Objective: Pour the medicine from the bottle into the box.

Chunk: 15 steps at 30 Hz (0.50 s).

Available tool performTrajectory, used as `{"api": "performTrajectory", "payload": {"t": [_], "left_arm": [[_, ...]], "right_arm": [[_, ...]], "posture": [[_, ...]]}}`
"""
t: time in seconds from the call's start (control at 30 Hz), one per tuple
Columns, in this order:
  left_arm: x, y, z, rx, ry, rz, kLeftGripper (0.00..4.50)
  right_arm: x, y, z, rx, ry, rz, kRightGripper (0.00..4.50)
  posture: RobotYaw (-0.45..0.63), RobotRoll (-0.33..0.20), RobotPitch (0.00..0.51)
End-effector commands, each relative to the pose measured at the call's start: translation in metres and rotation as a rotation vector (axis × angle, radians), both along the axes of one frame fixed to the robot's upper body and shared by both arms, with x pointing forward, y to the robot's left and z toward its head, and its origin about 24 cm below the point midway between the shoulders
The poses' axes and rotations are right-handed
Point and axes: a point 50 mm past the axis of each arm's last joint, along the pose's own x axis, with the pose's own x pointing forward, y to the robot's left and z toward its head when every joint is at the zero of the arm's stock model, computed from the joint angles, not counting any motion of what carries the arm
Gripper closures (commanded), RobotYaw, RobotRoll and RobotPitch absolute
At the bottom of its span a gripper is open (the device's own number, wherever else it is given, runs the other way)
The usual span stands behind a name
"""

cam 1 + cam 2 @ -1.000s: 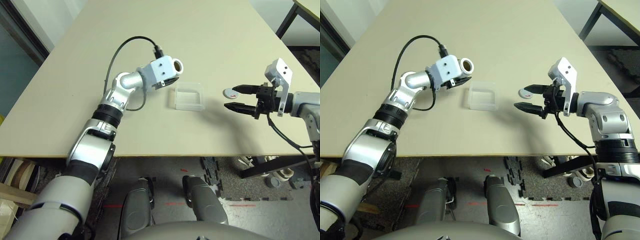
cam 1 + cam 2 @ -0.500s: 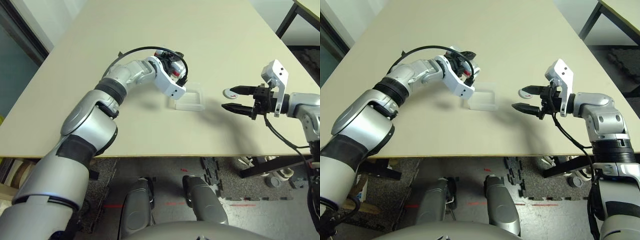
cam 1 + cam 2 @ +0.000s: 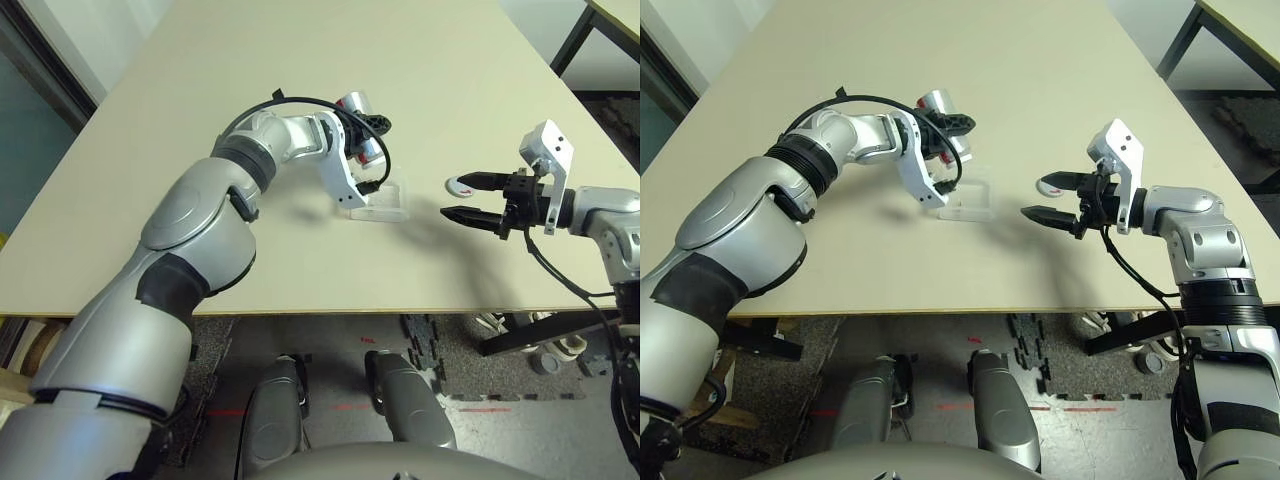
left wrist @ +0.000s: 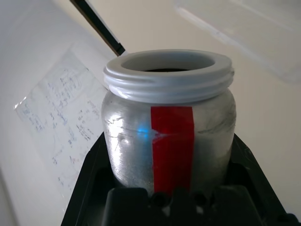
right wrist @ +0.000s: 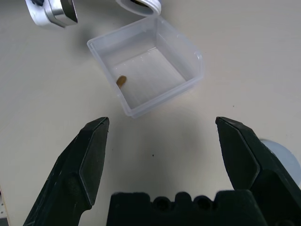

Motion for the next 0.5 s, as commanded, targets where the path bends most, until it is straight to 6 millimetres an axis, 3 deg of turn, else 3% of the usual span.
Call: {"api": "performTrajectory", "payload": {"t": [0.03,0.27,0.5], "left_arm": [[0.001,0.002,0.003,-0.070,0.065,0.058,1.91],[0.006,0.018,0.009,-0.343,0.291,0.235,1.91],[0.011,0.033,0.009,-0.834,0.809,0.425,1.91]], "right_arm": [[0.001,0.001,-0.003,-0.004,0.011,0.002,0.00],[0.000,0.001,-0.003,-0.006,0.011,0.000,0.00],[0.002,0.001,-0.003,-0.008,0.008,0.001,0.00]], "posture": [[-0.24,0.000,0.127],[-0.23,0.000,0.129],[-0.23,0.000,0.129]]}}
